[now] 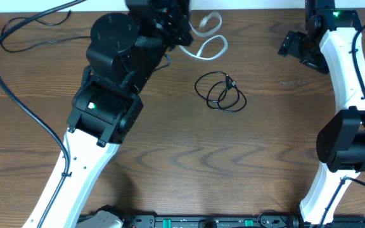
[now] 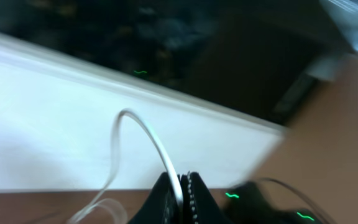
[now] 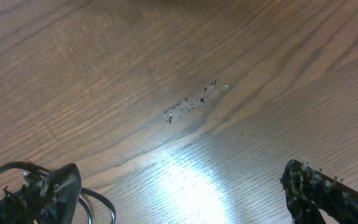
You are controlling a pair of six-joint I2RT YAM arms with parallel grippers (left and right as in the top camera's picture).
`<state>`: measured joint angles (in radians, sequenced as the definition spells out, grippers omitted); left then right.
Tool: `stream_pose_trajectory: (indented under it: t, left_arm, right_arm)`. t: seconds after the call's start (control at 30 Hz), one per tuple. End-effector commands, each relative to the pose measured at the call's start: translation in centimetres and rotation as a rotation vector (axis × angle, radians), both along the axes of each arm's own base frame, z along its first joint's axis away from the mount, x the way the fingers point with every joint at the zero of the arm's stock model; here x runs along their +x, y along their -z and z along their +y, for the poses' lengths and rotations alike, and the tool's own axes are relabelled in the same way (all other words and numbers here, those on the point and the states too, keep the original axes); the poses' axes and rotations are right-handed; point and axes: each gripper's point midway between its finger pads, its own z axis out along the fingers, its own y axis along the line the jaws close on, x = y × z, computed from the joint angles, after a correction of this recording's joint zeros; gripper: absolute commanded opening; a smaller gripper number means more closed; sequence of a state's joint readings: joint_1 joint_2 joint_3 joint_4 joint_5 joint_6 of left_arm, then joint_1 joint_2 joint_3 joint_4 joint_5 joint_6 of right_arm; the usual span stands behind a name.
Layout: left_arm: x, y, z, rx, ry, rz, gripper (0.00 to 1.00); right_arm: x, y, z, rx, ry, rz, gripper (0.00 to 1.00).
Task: Untangle cables
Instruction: 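Lift the white cable with the left gripper and pull it back-left, then lower the white cable onto the table's left edge with the left gripper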
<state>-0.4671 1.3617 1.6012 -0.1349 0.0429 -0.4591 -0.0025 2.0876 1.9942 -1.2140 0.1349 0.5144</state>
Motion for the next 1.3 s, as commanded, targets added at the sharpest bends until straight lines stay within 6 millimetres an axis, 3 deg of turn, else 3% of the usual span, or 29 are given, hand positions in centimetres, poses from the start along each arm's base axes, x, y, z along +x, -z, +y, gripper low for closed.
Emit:
stream_pose_trajectory:
  t: [0.0,0.43,0.67,1.03,1.27]
  left_arm:
    - [1.9,1.1,5.8,0.044,-0.291,0.04,0.08]
    - [5.4,9.8,20.3,0.153,-0.665,0.341,0.08]
    - [5.1,13.9,26.1,-0.014,-0.832,0.502,0.07]
    - [4.5,14.9,29.3,-0.091,-0.908,0.539,0.07]
    - [3.9,15.8,29.7,-0.094,-0.913,0.583,0.07]
  right_arm:
    - [0.0,0.2,-0.5,-0.014,0.002,0.006,0.99]
    - [0.0,0.2,-0.5,-0.014,0.002,0.006,0.99]
    - [0.0,0.2,-0.5,-0.014,0.002,0.006,0.99]
    - [0.0,0.2,-0.4,-0.014,0.002,0.006,0.99]
    - [0.0,0.2,-0.5,-0.014,0.002,0.006,0.99]
